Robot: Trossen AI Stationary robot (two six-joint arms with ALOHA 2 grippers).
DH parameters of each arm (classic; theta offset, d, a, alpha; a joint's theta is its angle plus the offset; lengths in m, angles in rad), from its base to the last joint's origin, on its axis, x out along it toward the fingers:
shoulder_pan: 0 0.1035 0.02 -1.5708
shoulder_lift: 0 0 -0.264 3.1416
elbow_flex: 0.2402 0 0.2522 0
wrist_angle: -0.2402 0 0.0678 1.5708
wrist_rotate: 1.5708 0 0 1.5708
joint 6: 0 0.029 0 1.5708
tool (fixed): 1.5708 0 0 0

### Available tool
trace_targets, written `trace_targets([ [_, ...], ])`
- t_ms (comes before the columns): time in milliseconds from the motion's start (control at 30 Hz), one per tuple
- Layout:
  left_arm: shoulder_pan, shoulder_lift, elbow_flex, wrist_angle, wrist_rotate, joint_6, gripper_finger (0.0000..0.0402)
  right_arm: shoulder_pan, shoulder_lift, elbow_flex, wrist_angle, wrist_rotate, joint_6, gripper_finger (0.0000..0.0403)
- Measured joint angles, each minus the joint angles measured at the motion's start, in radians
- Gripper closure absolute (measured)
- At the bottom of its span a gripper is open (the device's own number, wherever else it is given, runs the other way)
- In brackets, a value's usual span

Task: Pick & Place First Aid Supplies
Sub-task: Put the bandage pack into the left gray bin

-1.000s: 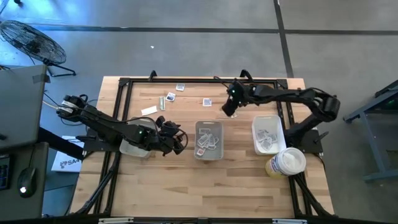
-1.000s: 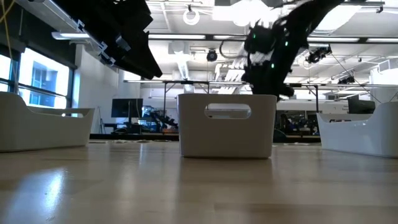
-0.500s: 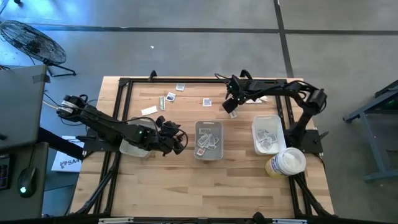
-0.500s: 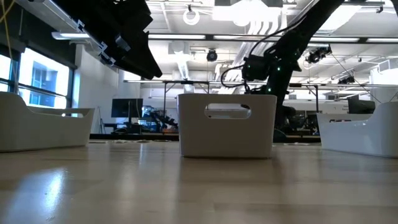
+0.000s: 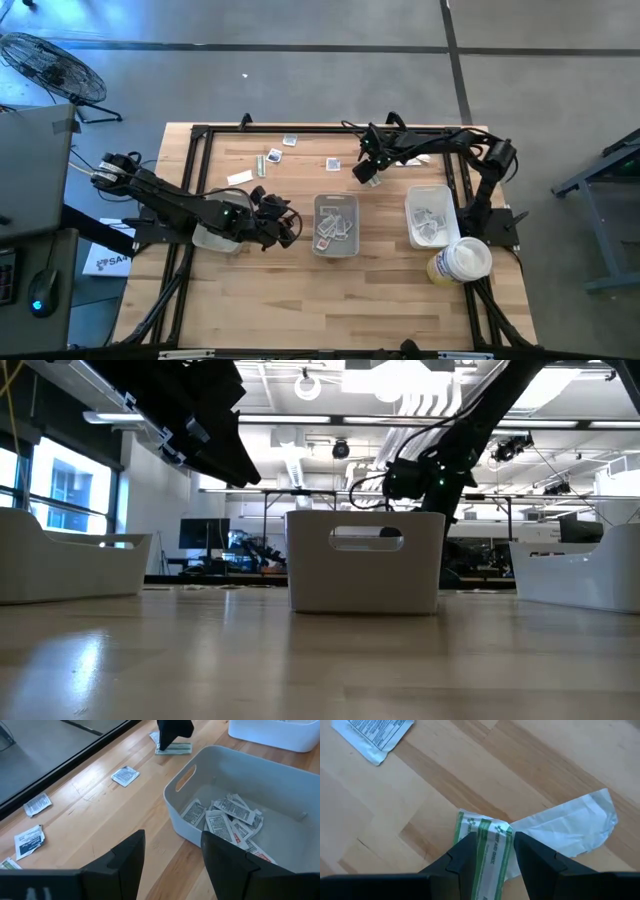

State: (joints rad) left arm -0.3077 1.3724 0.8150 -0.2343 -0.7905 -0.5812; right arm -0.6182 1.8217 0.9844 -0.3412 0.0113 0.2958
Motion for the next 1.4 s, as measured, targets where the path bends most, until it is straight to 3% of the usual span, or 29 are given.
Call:
trace_targets([
  [300, 0.000, 0.000, 0.000, 0.000, -0.005, 0.000, 0.0212, 0.004, 0.002, -0.002, 0.020, 0.023, -0.004, 0.0289],
  [633, 0.000, 0.024, 0.000, 0.000, -0.037, 0.003, 0.0212, 0.003, 0.002, -0.003, 0.023, 0.028, -0.003, 0.0394],
  [1000, 0.001, 0.117, 0.000, 0.091, -0.017, 0.002, 0.0212, 0.086, -0.121, -0.006, 0.024, 0.067, -0.034, 0.0401],
  [1200, 0.060, 0.095, 0.000, 0.138, 0.130, 0.028, 0.0212, 0.181, -0.215, -0.006, 0.030, 0.117, -0.066, 0.0402],
  [1400, 0.228, 0.077, 0.002, 0.232, 0.431, 0.107, 0.0211, 0.254, -0.246, -0.006, 0.123, 0.206, -0.118, 0.0402],
])
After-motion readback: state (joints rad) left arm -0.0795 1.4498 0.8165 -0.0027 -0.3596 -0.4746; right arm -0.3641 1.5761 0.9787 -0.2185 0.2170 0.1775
